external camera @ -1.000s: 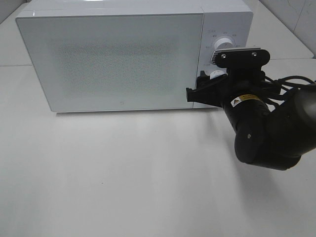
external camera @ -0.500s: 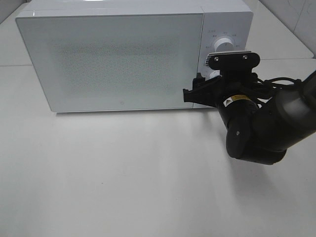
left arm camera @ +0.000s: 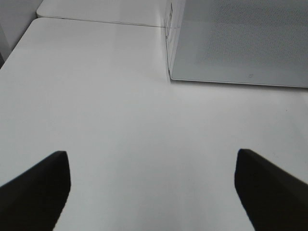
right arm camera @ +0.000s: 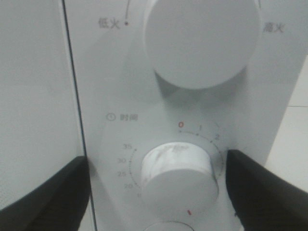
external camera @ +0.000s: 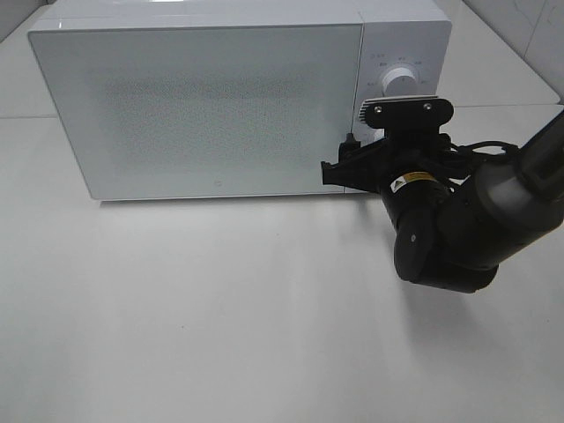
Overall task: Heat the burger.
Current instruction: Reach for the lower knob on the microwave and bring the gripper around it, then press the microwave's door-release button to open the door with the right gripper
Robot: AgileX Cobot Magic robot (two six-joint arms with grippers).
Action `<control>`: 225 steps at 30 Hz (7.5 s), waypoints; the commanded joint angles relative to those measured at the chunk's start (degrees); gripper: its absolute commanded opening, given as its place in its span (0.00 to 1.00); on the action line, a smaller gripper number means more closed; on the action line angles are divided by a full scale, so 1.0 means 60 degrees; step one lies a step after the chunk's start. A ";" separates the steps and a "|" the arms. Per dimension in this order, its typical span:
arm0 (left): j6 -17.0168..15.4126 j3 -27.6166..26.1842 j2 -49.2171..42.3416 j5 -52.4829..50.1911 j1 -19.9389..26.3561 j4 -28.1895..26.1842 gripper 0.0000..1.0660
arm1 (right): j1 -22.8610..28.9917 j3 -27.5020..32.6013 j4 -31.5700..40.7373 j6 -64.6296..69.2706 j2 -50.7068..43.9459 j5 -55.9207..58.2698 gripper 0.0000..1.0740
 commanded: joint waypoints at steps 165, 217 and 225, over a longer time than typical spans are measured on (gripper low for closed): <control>0.0010 0.0010 -0.0162 0.0057 0.0000 -0.0076 0.79 | -0.0019 0.2903 -0.1623 1.0714 -0.3877 -0.0449 0.55; 0.0010 0.0010 -0.0162 0.0057 0.0000 -0.0076 0.79 | -0.2129 0.1184 -0.7659 0.4125 -1.0676 1.7752 0.71; 0.0010 0.0010 -0.0162 0.0057 0.0000 -0.0076 0.79 | -0.2129 0.1184 -0.7764 0.4163 -1.2767 1.9538 0.71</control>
